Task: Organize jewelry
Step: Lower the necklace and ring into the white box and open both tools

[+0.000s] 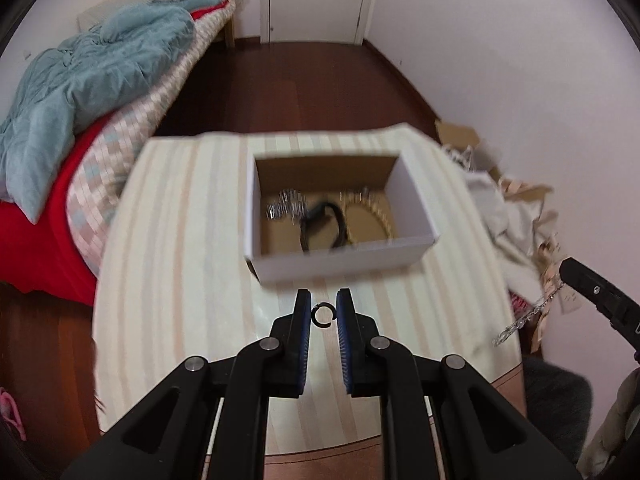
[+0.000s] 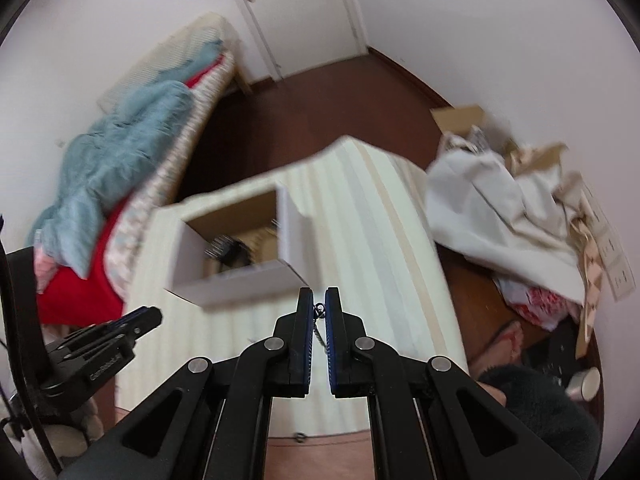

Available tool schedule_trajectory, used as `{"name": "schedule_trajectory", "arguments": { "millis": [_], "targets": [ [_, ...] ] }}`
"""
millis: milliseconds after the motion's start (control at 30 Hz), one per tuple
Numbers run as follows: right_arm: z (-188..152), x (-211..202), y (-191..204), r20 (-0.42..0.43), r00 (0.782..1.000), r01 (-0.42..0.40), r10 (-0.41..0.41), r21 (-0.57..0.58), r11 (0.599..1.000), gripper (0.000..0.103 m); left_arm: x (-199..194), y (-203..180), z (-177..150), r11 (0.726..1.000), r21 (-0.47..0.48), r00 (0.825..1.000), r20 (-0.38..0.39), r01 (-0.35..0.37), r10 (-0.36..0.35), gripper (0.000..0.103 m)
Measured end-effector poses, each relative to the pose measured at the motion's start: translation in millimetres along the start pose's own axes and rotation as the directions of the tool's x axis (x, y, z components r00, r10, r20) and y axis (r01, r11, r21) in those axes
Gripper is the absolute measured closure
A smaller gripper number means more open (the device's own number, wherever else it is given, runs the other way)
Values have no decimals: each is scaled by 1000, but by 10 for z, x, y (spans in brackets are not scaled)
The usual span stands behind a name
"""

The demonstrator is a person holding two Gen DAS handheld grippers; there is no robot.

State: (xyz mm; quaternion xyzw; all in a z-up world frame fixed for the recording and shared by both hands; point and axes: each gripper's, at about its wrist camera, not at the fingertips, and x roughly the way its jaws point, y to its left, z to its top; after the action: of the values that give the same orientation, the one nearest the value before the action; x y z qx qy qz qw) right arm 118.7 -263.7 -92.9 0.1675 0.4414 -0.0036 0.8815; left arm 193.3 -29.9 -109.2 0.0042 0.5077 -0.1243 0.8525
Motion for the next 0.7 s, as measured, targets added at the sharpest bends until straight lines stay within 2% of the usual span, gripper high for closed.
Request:
{"name": "schedule_trajectory", "arguments": {
  "millis": [167, 300, 467, 700],
  "targets": [
    [344, -151, 347, 25, 997, -74, 76, -68, 995, 97, -206, 139, 419, 1000, 11, 999, 28, 14, -14, 93],
    [652, -47, 648, 27, 994, -102, 107, -130, 986, 97, -132, 272, 686, 1000, -3, 1000, 15, 23, -23, 93],
    [969, 386, 908, -31, 994, -109, 105, -178, 978, 97, 134, 428, 880, 999, -35, 999, -28, 32, -33, 93],
    [1078, 1049, 962, -164, 983, -113, 84, -180, 977, 97, 585, 526, 1000, 993, -80, 988, -118, 90, -99, 93]
  ]
}}
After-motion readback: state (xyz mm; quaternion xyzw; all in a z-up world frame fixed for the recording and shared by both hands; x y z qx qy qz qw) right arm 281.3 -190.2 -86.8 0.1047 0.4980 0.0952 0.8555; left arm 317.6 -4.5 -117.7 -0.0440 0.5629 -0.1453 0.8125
